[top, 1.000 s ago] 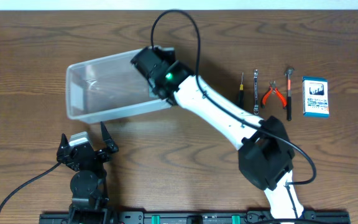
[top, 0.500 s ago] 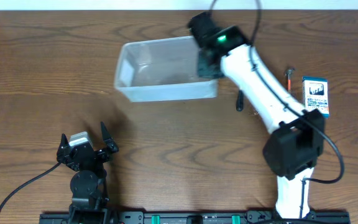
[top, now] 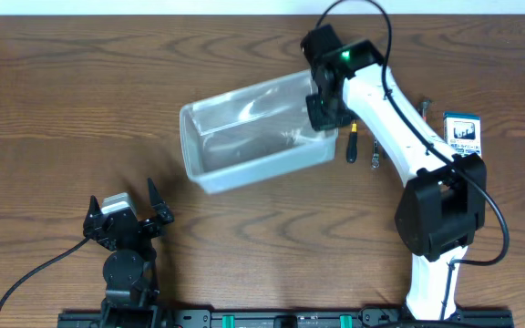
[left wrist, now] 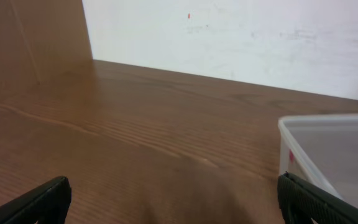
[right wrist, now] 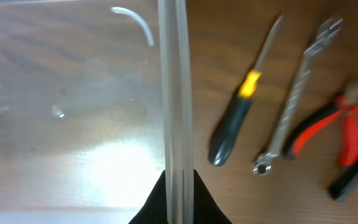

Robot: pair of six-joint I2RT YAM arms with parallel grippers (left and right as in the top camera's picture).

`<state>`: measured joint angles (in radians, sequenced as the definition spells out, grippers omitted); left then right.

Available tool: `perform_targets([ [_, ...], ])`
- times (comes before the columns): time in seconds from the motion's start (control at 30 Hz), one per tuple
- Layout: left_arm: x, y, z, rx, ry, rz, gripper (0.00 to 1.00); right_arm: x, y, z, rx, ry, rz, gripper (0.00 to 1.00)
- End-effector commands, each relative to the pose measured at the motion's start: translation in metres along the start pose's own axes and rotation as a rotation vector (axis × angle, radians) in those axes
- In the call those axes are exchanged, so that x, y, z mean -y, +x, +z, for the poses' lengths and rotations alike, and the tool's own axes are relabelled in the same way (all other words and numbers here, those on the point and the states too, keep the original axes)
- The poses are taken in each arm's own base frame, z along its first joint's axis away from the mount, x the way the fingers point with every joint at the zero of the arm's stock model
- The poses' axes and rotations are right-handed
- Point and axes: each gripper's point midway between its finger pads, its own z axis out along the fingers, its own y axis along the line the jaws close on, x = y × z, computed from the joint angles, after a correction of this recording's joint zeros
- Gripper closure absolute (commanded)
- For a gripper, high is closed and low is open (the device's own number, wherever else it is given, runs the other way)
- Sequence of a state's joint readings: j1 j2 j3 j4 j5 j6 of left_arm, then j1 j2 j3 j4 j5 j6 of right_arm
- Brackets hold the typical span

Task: Pack container
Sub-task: 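Grip the container rim and drag it rightward toward the tools, then release the container and move the right gripper to the blue box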

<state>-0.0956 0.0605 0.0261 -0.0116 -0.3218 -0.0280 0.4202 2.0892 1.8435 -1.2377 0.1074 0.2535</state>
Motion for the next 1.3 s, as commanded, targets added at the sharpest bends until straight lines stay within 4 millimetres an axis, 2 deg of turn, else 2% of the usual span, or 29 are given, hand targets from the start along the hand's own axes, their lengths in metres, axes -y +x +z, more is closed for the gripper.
perform_targets([
  [0.0,-0.004,0.016,0.001,-0.042,-0.021,0.02,0.02,-0.003,0.02,0.015,-0.047,-0.01,0.028,0.99],
  [0.17,-0.004,0.016,0.001,-0.042,-0.021,0.02,0.02,-0.005,0.032,0.036,-0.076,-0.009,0.157,0.99],
  [0.47,-0.004,0.016,0.001,-0.042,-0.021,0.02,0.02,0.005,0.041,0.038,-0.1,0.049,0.404,0.99],
  [0.57,-0.004,0.016,0.001,-0.042,-0.021,0.02,0.02,0.007,0.042,0.038,-0.1,0.057,0.411,0.99],
  [0.93,-0.004,0.016,0.001,-0.042,-0.021,0.02,0.02,0.031,0.039,0.036,-0.051,0.193,0.364,0.98],
  [0.97,-0.004,0.016,0.001,-0.042,-0.021,0.02,0.02,0.031,0.038,0.036,-0.051,0.188,0.346,0.88],
  [1.0,-0.004,0.016,0.001,-0.042,-0.021,0.02,0.02,0.03,0.038,0.036,-0.05,0.187,0.337,0.68],
  [1.03,-0.004,0.016,0.001,-0.042,-0.021,0.02,0.02,0.029,0.036,0.036,-0.044,0.182,0.331,0.41],
  [1.07,-0.004,0.016,0.001,-0.042,-0.021,0.02,0.02,0.028,0.033,0.034,-0.029,0.175,0.32,0.22],
  [1.17,-0.004,0.016,0.001,-0.042,-0.021,0.02,0.02,0.024,0.014,0.019,0.06,0.13,0.26,0.03],
  [1.27,-0.004,0.016,0.001,-0.042,-0.021,0.02,0.02,0.03,-0.007,-0.015,0.193,0.082,0.25,0.01],
])
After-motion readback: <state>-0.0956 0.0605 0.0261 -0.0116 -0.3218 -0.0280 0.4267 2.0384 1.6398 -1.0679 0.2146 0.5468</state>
